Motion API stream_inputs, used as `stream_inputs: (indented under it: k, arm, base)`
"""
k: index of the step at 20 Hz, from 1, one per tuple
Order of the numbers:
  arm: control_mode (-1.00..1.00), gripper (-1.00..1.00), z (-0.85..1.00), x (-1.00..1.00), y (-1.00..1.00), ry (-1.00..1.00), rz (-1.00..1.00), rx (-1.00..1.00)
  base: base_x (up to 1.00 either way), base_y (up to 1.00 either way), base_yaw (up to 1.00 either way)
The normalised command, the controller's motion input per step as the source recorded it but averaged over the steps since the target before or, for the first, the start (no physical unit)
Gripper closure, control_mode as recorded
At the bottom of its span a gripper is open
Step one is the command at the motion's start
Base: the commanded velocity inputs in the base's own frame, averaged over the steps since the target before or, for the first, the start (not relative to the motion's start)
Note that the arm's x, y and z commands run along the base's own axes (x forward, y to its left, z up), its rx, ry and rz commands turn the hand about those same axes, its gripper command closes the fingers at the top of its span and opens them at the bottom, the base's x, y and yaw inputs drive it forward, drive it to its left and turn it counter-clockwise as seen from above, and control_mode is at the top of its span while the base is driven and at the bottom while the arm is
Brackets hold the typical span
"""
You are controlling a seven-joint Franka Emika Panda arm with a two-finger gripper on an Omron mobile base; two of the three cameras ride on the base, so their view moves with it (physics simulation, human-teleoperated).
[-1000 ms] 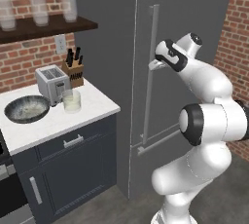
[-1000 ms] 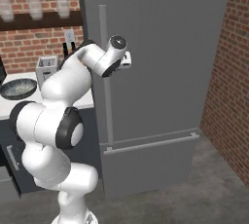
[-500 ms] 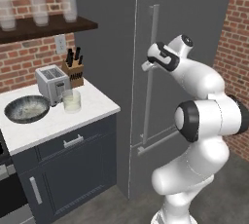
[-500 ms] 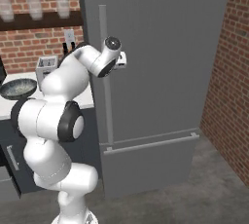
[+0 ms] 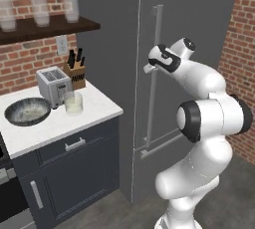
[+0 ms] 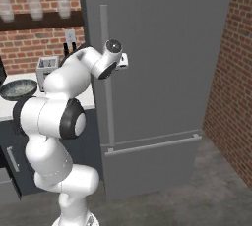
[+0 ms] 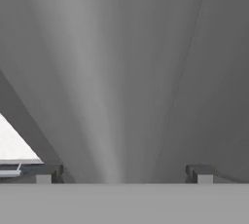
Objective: Grab a lemon wedge from the fridge and one ice cube from the ice bowl, and put them in the glass of lemonade.
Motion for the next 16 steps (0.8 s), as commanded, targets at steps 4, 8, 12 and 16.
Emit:
stream_inputs:
  k: [4,8,12,16]
  arm:
    - [-1.0,1.0,-0.22,0.12,0.16,0.0,0.0,0.0]
    - [-1.0,1.0,-0.01,0.04,0.03,0.0,0.0,0.0]
    - [-1.0,1.0,0.0,0.0,0.0,0.0,0.0,0.0]
    - [-1.0,1.0,0.01,-0.09,-0.29,-0.11,0.0,0.0]
  base:
    - [0.0,0.0,0.0]
    - [0.0,0.0,0.0]
    - [0.0,0.0,0.0]
    - [0.0,0.0,0.0]
